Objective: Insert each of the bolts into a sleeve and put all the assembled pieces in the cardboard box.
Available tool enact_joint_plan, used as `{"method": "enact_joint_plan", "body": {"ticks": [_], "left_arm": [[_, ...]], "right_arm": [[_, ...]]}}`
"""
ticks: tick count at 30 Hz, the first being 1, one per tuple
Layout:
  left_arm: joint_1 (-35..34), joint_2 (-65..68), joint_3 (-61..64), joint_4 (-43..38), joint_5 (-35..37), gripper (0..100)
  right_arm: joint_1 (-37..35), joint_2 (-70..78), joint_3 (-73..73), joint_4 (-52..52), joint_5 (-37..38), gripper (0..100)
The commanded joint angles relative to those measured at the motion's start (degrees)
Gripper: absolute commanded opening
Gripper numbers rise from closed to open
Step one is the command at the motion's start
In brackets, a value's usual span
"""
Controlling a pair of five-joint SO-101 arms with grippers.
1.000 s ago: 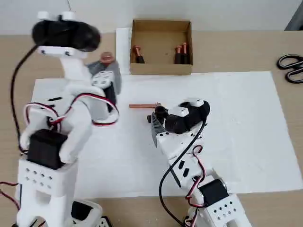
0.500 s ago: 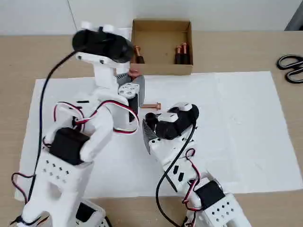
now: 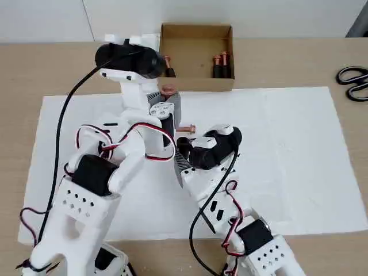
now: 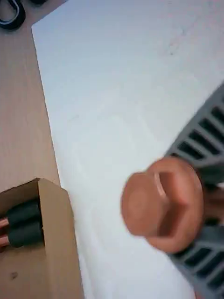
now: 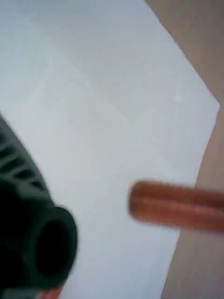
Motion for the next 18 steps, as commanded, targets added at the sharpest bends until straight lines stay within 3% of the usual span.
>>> {"method": "enact_joint_plan", "body": {"ticks": [1,18], "left_arm": [[0.26,-1.49,1.80,-3.60,0.88,1],[0.88,-10.11,9.10,-5.01,0.79,1]], "right_arm": [[-1.80,-1.27,-0.44,-1.10,-0.35,0.3],[-3.03,-1.27,-0.35,-1.19,-0.26,0.3]]}}
